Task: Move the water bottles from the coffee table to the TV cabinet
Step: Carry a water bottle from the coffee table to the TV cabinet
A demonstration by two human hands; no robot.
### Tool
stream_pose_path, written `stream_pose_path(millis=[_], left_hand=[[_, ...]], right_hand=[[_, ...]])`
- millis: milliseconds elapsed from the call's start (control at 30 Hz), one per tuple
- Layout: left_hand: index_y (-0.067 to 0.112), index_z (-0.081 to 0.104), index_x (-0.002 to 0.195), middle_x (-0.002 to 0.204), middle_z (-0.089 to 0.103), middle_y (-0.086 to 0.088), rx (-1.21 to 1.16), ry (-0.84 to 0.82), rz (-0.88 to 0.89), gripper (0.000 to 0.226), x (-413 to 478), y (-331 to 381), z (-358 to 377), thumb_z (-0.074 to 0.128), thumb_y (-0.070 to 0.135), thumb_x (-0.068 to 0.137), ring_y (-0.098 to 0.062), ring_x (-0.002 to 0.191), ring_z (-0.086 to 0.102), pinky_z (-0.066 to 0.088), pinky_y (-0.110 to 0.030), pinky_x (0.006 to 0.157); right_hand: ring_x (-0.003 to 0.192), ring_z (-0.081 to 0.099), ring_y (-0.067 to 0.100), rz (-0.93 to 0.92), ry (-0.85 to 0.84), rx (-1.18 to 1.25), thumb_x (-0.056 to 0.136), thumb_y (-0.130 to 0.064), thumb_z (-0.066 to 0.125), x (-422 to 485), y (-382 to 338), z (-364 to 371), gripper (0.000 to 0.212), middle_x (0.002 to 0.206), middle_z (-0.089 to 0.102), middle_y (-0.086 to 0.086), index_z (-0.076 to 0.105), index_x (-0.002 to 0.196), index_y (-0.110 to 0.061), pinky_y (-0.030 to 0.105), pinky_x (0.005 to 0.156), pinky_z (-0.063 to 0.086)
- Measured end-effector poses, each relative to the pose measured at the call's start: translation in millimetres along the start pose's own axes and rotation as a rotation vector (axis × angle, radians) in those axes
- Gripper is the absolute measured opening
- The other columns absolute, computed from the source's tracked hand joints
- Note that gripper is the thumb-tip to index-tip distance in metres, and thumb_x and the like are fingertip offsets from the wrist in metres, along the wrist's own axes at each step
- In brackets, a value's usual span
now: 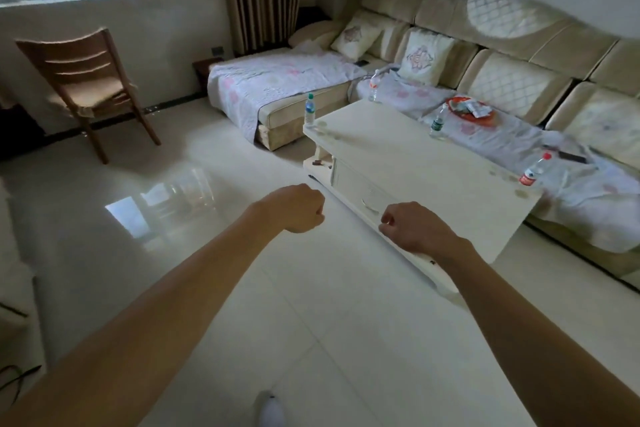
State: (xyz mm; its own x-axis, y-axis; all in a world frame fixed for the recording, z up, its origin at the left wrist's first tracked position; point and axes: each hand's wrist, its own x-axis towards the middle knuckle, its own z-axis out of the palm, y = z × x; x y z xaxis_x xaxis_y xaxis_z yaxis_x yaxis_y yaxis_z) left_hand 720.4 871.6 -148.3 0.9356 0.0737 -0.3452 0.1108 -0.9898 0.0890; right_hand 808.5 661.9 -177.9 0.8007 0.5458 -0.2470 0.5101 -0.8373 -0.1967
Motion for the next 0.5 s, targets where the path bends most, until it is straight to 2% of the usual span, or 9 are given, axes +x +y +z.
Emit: stream_pose_path(millis=[200,500], left_hand=[[0.01,0.063,0.113,0.111,0.065,-0.011,0.028,-0.037,0.044,0.032,43,-63,-23,0.043,0.033,0.1,-0.028,0.1,0.063,0.053,-0.04,0.086],[0.011,0.063,0.111,0.111,0.064,-0.01,0.045,-0.023,0.021,0.031,115,-140,-53,0.043,0.032,0.099,-0.028,0.099,0.063,0.054,-0.04,0.085]], right_hand=[[0.107,0.061,0.023,0.074,0.022,0.039,0.095,-0.038,0.05,58,-39,-11,0.033,0.121,0.064,0.005,0.063,0.118,-0.018,0.037,0.092,0.049],[0.104,0.06,0.024,0.079,0.004,0.057,0.095,-0.036,0.05,152,-69,-24,0.03,0.118,0.064,0.004,0.063,0.114,-0.017,0.034,0.087,0.048]])
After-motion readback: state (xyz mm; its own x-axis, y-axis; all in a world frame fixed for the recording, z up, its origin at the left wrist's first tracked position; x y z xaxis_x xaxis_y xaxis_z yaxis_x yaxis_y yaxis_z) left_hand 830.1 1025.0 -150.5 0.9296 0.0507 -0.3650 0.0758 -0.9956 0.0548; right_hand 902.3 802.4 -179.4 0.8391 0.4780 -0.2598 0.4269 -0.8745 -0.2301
